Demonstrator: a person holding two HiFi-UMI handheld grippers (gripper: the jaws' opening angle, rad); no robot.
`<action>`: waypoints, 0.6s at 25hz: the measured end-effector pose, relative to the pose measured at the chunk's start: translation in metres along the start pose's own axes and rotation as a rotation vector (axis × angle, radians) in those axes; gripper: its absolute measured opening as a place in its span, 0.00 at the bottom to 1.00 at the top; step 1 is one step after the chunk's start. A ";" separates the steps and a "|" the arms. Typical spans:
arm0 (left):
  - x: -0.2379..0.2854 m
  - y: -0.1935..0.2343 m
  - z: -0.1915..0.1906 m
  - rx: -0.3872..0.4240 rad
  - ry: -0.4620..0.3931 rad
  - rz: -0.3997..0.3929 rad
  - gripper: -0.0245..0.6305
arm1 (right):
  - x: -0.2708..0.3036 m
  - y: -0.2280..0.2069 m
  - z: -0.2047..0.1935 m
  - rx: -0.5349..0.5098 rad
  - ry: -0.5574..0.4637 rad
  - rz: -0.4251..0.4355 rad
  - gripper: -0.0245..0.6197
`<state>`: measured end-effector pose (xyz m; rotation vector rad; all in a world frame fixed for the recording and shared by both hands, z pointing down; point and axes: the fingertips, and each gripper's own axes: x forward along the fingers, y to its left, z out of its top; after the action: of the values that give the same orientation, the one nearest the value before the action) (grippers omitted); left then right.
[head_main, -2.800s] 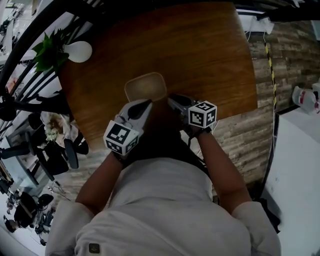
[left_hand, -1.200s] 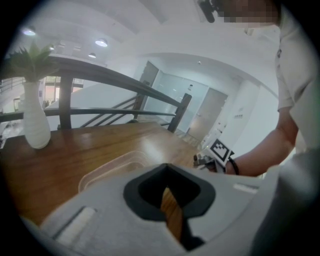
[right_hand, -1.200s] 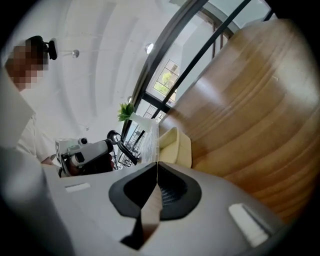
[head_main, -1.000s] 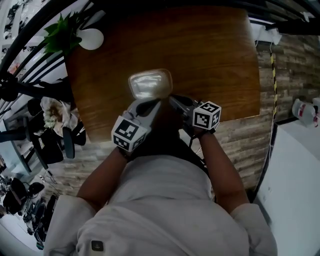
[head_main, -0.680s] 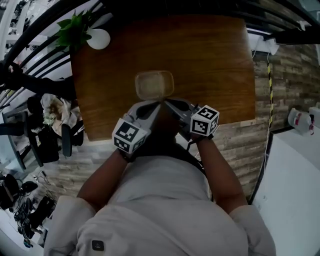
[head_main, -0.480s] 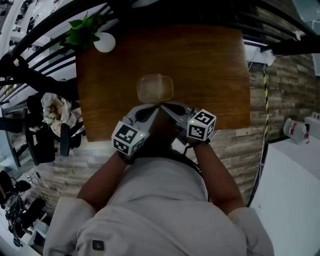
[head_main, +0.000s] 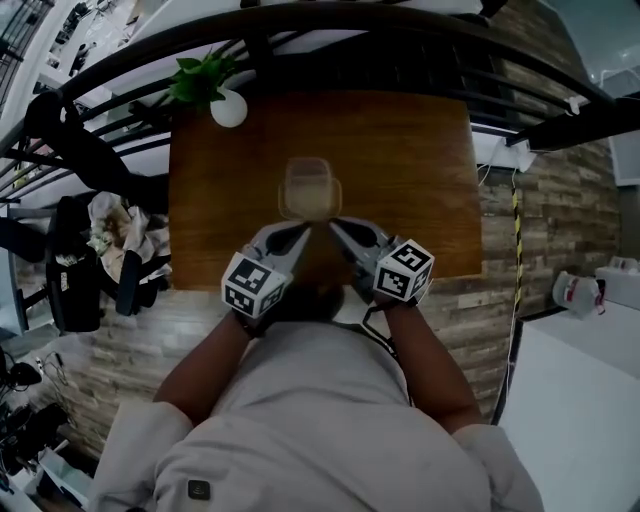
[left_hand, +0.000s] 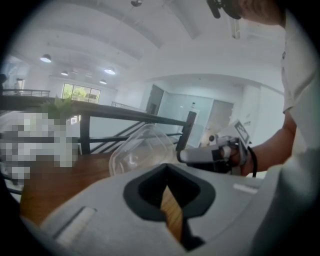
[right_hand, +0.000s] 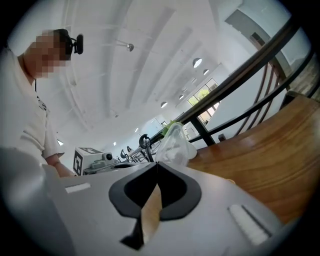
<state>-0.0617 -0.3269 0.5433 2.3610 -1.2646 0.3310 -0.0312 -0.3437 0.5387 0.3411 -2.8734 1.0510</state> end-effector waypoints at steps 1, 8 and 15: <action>-0.002 -0.004 0.001 0.004 -0.009 0.003 0.04 | -0.005 0.003 0.002 -0.015 -0.004 -0.005 0.05; -0.016 -0.030 -0.003 0.020 -0.044 0.015 0.04 | -0.034 0.025 0.000 -0.082 -0.009 -0.022 0.05; -0.038 -0.067 -0.001 -0.008 -0.098 0.040 0.04 | -0.077 0.054 -0.007 -0.119 -0.022 -0.033 0.05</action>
<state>-0.0267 -0.2664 0.5111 2.3741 -1.3562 0.2245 0.0312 -0.2849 0.4994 0.3930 -2.9221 0.8716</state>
